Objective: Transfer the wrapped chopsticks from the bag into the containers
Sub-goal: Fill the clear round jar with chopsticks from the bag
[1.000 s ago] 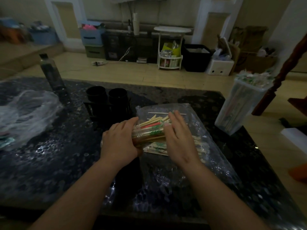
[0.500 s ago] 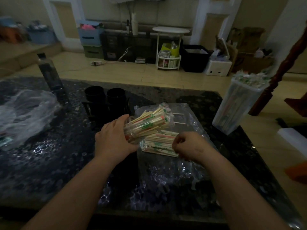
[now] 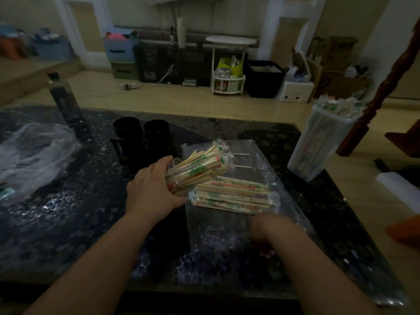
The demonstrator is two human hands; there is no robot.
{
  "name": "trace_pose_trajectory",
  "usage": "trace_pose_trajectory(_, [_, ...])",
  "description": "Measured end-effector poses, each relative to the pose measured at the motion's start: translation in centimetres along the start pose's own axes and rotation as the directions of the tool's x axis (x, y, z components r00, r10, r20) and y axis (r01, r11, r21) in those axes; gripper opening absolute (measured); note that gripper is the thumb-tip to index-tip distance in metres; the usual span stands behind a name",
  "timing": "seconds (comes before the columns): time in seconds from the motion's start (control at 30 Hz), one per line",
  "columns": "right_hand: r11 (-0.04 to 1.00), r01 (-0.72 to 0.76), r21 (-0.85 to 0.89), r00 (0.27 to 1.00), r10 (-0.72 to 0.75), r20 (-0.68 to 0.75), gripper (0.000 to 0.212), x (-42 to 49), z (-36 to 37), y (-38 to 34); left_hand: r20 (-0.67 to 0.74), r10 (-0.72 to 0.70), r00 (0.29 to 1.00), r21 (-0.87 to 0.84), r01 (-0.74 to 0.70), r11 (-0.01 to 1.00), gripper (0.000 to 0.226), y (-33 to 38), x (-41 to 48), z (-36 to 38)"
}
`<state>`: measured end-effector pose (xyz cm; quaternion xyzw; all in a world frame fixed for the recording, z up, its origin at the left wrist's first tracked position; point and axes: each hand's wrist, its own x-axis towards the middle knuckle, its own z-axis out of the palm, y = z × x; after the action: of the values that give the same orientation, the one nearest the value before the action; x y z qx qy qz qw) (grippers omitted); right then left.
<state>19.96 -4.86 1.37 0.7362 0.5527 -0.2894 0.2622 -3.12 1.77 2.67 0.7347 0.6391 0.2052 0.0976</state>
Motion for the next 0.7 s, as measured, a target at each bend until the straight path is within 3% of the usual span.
trace_pose_trajectory(0.1, [0.998,-0.041,0.047,0.999,0.039,0.035,0.012,0.3,0.4,0.5,0.005,-0.003,1.000,0.001,0.003,1.000,0.106,0.0,-0.1,-0.1])
trace_pose_trajectory(0.3, [0.943,-0.009,0.332,0.997,0.035,-0.073,0.047,1.1,0.8,0.7,0.010,-0.003,1.000,-0.004,0.003,1.000,0.106,0.1,-0.1,-0.1])
trace_pose_trajectory(0.4, [0.793,0.116,0.598,0.972,0.033,-0.232,0.071,1.4,0.9,0.0,0.012,0.001,1.000,-0.003,-0.001,1.000,0.106,0.3,-0.2,0.0])
trace_pose_trajectory(0.47, [0.631,0.242,0.737,0.952,-0.009,-0.305,0.066,0.9,0.8,-0.8,0.013,0.006,1.000,-0.003,-0.006,1.000,0.106,0.4,-0.2,0.1])
trace_pose_trajectory(0.53, [0.595,0.377,0.710,0.897,-0.044,-0.440,0.045,1.2,1.5,-1.6,0.014,0.013,1.000,-0.010,-0.013,1.000,0.106,0.4,-0.2,0.2])
trace_pose_trajectory(0.63, [0.810,0.427,0.403,0.746,-0.063,-0.663,0.027,3.1,3.1,-2.1,0.010,0.024,1.000,-0.031,-0.023,0.999,0.105,0.4,-0.1,0.4])
trace_pose_trajectory(0.7, [0.890,0.373,0.262,0.749,-0.122,-0.651,0.032,4.3,4.0,-2.1,0.009,0.025,1.000,-0.039,-0.025,0.999,0.105,0.4,-0.1,0.4])
